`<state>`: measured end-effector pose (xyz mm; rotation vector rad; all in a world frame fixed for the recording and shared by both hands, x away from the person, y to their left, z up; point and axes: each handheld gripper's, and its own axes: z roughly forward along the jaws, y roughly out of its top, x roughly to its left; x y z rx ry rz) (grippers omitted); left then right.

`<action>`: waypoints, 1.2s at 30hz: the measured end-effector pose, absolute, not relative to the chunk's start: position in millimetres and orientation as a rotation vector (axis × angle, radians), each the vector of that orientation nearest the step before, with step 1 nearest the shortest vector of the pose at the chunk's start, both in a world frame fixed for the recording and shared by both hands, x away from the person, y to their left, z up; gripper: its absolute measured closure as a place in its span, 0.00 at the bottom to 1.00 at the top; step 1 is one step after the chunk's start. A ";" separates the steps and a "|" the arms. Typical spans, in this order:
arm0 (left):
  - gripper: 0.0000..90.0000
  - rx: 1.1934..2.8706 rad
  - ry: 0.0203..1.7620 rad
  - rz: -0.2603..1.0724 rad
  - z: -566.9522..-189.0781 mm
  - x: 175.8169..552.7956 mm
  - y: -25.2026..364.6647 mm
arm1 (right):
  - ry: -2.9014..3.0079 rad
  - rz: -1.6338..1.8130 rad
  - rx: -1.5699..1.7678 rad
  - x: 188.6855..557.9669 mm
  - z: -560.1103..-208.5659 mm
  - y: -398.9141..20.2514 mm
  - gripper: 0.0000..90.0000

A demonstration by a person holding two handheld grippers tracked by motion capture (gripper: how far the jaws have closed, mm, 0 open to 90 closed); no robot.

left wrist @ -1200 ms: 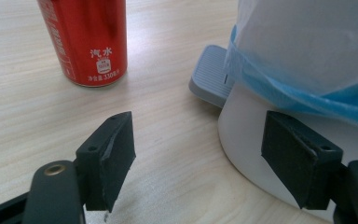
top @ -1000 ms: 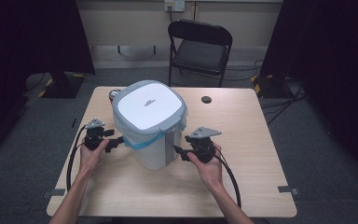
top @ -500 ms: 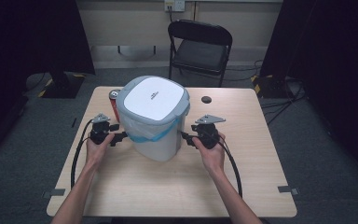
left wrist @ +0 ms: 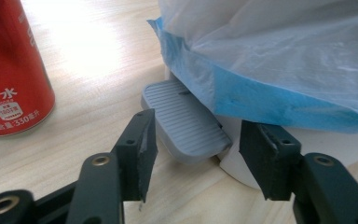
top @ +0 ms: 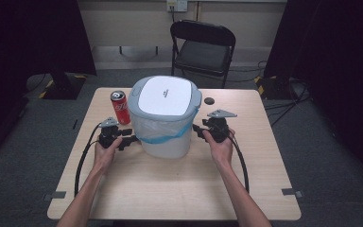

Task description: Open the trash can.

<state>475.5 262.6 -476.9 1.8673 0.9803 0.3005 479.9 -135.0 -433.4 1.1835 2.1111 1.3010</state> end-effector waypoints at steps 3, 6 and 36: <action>0.52 1.857 1.006 0.305 -477.6 481.5 258.8 | 2.123 1.297 1.178 472.7 -430.2 -138.0 0.53; 0.54 1.849 0.998 0.324 -479.1 486.1 254.2 | 2.146 1.301 1.173 461.6 -430.0 -136.3 0.52; 0.51 2.039 0.823 0.253 -469.4 418.2 215.1 | 2.145 1.258 1.234 398.5 -455.2 -184.8 0.49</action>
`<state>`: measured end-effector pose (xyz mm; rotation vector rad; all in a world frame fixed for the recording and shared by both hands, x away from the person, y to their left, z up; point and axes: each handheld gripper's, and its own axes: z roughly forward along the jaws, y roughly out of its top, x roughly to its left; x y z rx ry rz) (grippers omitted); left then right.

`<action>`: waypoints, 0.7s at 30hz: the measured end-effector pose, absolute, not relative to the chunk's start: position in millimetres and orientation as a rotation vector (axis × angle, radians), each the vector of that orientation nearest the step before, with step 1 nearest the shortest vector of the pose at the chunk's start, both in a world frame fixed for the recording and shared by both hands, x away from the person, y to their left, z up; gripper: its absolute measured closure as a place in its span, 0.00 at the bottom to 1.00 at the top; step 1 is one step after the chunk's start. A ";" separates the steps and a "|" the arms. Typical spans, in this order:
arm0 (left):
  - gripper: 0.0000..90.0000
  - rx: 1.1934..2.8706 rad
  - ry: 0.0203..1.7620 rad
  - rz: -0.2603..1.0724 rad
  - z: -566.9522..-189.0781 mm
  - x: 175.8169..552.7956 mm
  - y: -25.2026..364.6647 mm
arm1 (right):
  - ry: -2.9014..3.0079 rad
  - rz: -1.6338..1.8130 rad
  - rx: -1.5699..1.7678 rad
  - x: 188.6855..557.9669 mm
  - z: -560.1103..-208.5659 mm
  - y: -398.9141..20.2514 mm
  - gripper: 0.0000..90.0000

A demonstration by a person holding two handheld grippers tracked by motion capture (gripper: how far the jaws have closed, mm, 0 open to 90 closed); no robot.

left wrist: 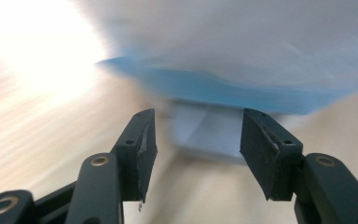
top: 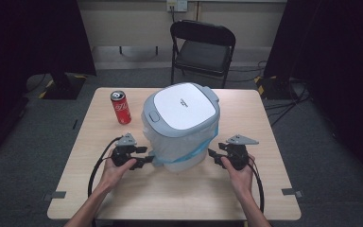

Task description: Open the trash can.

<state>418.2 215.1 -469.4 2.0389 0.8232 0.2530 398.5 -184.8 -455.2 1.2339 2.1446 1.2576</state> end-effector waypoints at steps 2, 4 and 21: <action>0.50 2.027 0.854 0.263 -470.6 421.8 219.2 | 2.152 1.261 1.236 399.2 -456.9 -182.8 0.50; 0.50 2.003 0.887 0.256 -474.4 428.7 224.8 | 2.146 1.272 1.260 401.9 -459.3 -182.8 0.49; 0.58 2.042 0.892 0.226 -492.7 431.5 212.9 | 2.071 1.277 1.288 439.9 -458.6 -181.4 0.52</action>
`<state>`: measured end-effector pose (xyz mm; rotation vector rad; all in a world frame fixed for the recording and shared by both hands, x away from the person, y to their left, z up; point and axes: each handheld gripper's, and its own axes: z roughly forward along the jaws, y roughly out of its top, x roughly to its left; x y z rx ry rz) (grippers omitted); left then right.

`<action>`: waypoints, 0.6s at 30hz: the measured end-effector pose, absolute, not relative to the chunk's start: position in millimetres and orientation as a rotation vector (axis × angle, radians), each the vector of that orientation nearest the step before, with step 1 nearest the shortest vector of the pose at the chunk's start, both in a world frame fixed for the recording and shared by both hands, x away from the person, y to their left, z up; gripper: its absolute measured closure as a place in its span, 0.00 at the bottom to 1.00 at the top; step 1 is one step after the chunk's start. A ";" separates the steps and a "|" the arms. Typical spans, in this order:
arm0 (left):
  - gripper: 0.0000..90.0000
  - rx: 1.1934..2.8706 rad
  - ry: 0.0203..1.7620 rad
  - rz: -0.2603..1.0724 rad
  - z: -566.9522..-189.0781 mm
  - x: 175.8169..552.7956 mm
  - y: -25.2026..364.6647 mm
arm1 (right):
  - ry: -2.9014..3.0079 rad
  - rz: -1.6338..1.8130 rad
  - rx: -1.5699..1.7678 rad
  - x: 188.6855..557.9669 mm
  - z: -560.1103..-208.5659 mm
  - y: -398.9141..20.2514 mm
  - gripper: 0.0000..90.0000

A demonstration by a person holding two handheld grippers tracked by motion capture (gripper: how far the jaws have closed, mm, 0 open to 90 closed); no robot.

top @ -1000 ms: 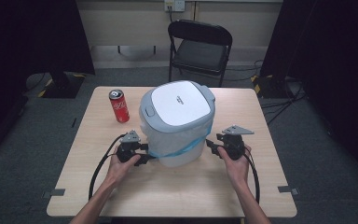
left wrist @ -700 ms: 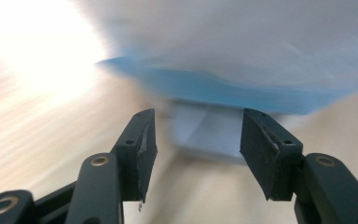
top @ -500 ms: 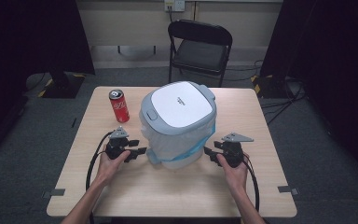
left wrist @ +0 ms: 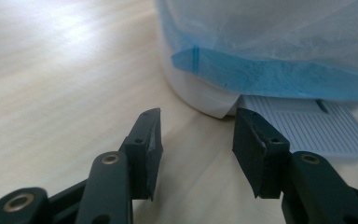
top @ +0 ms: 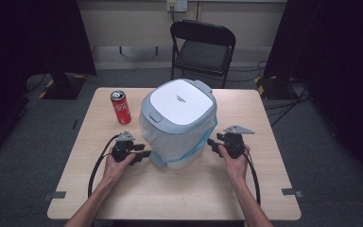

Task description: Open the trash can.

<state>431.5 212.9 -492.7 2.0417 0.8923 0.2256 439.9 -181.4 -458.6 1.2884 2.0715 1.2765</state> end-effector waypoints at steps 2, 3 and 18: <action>0.55 2.029 0.877 0.234 -489.3 420.9 207.9 | 2.066 1.316 1.303 448.9 -454.1 -182.2 0.52; 0.55 2.028 0.865 0.242 -488.1 416.4 205.2 | 2.050 1.337 1.298 452.1 -452.1 -182.4 0.52; 0.47 1.918 1.007 0.331 -476.6 439.9 237.5 | 2.070 1.281 1.278 425.5 -439.2 -179.5 0.41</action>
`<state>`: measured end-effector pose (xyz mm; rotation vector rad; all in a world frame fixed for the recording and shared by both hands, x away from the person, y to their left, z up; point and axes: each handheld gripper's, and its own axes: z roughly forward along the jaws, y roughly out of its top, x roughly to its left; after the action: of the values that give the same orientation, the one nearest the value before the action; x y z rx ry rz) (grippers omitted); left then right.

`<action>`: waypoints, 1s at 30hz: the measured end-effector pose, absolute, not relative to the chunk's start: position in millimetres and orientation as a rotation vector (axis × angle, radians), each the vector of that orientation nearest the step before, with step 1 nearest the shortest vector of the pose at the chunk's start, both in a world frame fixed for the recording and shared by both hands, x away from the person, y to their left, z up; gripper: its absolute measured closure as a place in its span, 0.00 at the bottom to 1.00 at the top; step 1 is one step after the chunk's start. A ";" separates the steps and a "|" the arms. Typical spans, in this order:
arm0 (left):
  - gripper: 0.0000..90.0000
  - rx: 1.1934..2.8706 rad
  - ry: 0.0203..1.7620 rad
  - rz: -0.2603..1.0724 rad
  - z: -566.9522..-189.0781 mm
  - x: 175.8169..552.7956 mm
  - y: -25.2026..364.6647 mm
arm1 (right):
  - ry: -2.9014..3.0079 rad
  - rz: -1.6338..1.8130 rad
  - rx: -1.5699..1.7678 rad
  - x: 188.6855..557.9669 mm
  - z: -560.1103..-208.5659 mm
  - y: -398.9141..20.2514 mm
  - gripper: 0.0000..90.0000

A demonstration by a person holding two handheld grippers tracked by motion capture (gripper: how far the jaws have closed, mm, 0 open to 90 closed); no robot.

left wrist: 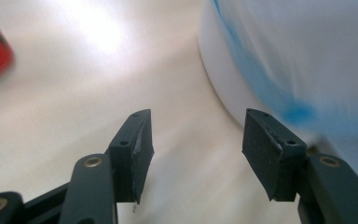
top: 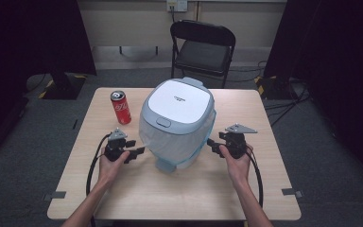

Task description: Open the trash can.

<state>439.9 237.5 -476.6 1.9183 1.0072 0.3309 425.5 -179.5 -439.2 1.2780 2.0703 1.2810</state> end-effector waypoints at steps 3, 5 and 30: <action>0.47 1.872 1.028 0.338 -470.9 451.3 239.6 | 2.062 1.298 1.273 423.0 -437.9 -175.8 0.41; 0.47 1.867 1.013 0.340 -464.3 461.9 236.4 | 2.062 1.288 1.257 421.3 -436.5 -169.5 0.43; 0.47 1.903 0.962 0.348 -451.1 445.0 208.8 | 1.932 1.305 1.347 480.2 -436.1 -175.9 0.51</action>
<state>445.0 208.8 -451.1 1.9035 0.9622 0.3478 480.2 -175.9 -436.1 1.3469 1.9322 1.3050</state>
